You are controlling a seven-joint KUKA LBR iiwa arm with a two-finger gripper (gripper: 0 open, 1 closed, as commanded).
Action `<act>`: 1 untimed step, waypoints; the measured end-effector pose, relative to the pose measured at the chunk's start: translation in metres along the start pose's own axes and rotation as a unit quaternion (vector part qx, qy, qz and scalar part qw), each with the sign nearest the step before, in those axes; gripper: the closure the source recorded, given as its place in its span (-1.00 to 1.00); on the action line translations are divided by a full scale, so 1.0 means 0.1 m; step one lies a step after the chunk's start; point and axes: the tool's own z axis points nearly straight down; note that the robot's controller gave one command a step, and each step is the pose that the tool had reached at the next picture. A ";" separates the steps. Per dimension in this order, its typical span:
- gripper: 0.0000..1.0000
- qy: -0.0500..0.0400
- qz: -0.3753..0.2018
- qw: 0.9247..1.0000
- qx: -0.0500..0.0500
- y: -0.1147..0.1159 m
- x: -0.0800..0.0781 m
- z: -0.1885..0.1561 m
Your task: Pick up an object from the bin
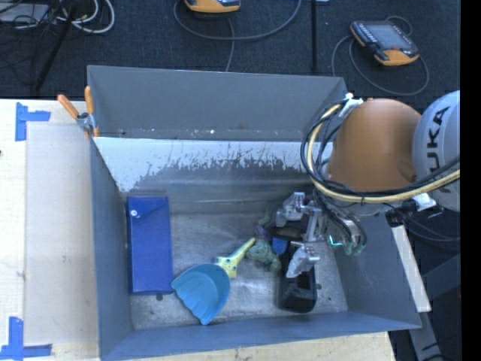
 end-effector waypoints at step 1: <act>-1.00 -0.003 0.000 1.000 0.000 0.00 -0.02 -0.04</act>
Offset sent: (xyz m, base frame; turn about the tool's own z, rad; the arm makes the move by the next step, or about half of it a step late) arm 0.0481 -0.0505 -0.1327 -0.0622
